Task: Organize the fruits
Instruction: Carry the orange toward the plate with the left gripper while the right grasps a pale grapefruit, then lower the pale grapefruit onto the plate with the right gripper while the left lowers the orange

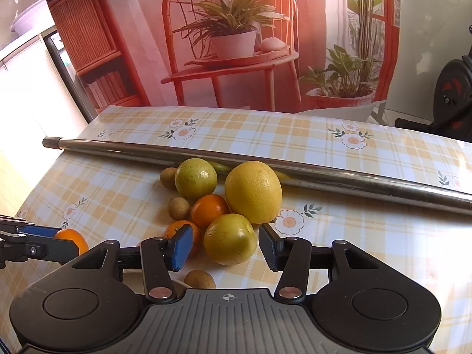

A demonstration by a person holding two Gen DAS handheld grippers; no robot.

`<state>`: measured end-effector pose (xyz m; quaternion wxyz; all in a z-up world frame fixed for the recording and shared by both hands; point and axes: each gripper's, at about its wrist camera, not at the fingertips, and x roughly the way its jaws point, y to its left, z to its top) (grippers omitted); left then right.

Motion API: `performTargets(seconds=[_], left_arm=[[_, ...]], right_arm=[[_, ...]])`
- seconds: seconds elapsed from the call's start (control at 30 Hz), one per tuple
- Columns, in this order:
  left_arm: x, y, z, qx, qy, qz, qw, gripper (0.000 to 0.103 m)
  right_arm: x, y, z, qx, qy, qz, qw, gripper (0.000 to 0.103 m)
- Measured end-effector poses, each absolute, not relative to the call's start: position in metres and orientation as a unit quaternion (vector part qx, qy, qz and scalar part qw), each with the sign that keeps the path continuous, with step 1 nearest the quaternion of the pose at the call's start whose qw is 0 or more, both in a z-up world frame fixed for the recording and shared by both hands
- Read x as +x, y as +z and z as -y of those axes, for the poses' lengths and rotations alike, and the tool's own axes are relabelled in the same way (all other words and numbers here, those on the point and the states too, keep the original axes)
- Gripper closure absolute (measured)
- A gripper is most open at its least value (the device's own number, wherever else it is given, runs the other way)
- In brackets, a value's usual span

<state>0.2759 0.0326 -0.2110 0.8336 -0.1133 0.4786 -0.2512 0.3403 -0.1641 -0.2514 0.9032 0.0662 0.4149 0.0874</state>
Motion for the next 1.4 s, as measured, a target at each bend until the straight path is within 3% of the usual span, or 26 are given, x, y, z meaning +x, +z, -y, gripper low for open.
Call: performTargets(seconds=[0.53, 1.4], left_arm=[[0.273, -0.211, -0.025, -0.101, -0.256, -0.483, 0.831, 0.062], [0.196, -0.221, -0.012, -0.016, -0.276, -0.487, 0.828, 0.062]], right_arm=[[0.35, -0.274, 0.17, 0.11, 0.082, -0.44, 0.887, 0.06], [0.254, -0.25, 0.162, 0.103, 0.101, -0.416, 0.898, 0.06]])
